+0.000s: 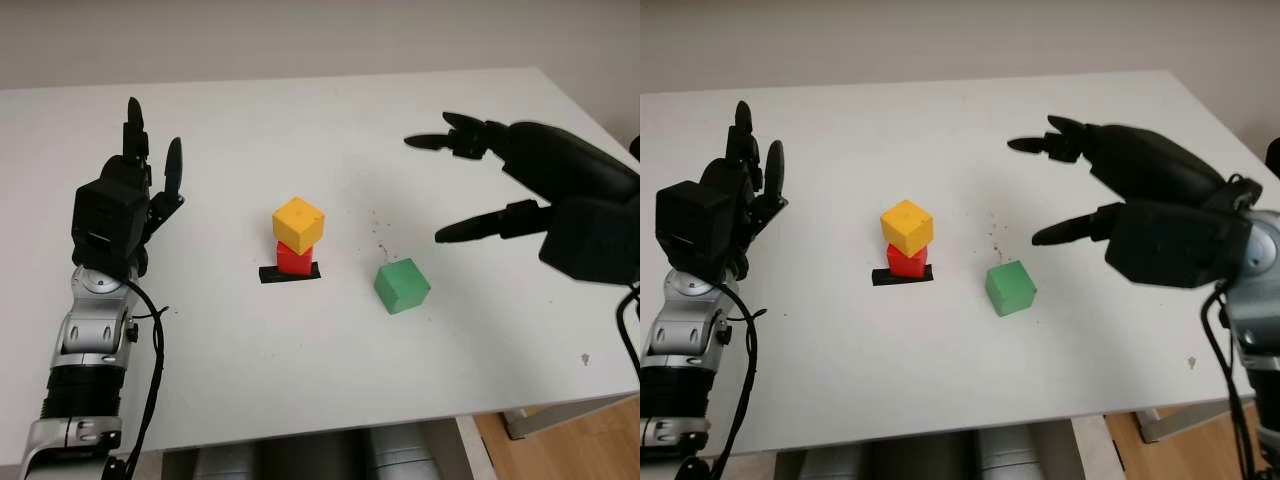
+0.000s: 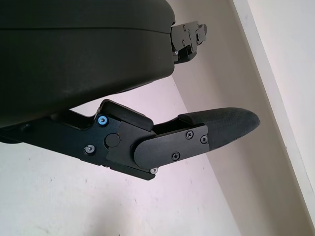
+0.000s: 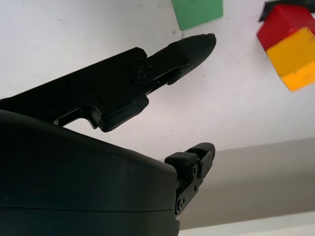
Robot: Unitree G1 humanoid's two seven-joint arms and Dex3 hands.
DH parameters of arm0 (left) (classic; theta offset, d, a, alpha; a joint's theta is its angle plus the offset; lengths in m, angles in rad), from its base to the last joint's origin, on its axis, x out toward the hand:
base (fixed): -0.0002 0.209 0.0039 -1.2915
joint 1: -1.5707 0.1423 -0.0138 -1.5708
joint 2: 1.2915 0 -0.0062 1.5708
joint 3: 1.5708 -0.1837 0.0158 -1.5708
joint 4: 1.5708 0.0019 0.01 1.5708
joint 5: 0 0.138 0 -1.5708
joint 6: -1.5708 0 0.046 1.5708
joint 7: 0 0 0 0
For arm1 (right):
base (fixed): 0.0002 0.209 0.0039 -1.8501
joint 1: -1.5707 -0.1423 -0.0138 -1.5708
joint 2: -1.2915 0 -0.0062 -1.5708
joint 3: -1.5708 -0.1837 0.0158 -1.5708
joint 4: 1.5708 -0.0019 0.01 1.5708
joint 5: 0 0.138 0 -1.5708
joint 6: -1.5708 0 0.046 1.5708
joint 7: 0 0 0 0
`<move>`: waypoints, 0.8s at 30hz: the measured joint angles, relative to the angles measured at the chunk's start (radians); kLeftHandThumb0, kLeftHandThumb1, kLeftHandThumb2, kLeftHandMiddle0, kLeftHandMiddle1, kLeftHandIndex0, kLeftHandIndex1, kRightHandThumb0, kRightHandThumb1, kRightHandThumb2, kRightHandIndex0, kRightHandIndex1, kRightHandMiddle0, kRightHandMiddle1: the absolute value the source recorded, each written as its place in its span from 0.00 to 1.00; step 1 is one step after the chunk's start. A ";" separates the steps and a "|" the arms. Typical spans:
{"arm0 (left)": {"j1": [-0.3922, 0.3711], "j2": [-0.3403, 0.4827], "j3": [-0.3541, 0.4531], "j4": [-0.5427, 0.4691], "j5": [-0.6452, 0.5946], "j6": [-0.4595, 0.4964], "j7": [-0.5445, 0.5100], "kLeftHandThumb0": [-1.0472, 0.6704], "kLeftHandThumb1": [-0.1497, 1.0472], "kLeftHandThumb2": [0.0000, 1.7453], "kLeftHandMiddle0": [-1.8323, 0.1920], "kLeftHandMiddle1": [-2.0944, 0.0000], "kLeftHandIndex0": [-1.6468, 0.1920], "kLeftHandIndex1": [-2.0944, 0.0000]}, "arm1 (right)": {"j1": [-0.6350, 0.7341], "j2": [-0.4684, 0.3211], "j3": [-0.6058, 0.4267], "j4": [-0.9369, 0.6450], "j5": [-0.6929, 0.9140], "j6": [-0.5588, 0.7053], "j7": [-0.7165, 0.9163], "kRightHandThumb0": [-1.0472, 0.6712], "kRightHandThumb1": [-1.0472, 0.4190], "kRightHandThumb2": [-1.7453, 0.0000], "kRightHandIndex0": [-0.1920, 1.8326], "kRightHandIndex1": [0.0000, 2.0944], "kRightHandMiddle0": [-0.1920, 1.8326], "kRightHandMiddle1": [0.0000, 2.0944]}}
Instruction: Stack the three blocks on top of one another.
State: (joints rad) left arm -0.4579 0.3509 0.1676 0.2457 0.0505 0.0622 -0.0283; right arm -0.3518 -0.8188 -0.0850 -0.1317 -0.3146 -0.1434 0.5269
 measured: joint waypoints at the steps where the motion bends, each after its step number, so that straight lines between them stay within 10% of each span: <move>1: 0.000 0.000 0.000 0.000 -0.003 0.000 -0.003 0.12 1.00 0.40 1.00 1.00 1.00 0.99 | 0.012 -0.002 0.001 -0.003 -0.008 -0.009 0.000 0.20 0.08 0.96 0.12 0.02 0.29 0.04; 24: 0.003 0.002 0.008 -0.016 -0.012 0.009 -0.025 0.13 1.00 0.38 1.00 1.00 1.00 0.99 | 0.073 0.012 0.171 0.170 -0.242 -0.290 -0.184 0.16 0.08 0.97 0.08 0.03 0.27 0.04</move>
State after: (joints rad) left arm -0.4550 0.3530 0.1759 0.2298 0.0385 0.0713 -0.0533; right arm -0.2792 -0.8067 0.0861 0.0381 -0.5565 -0.4339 0.3429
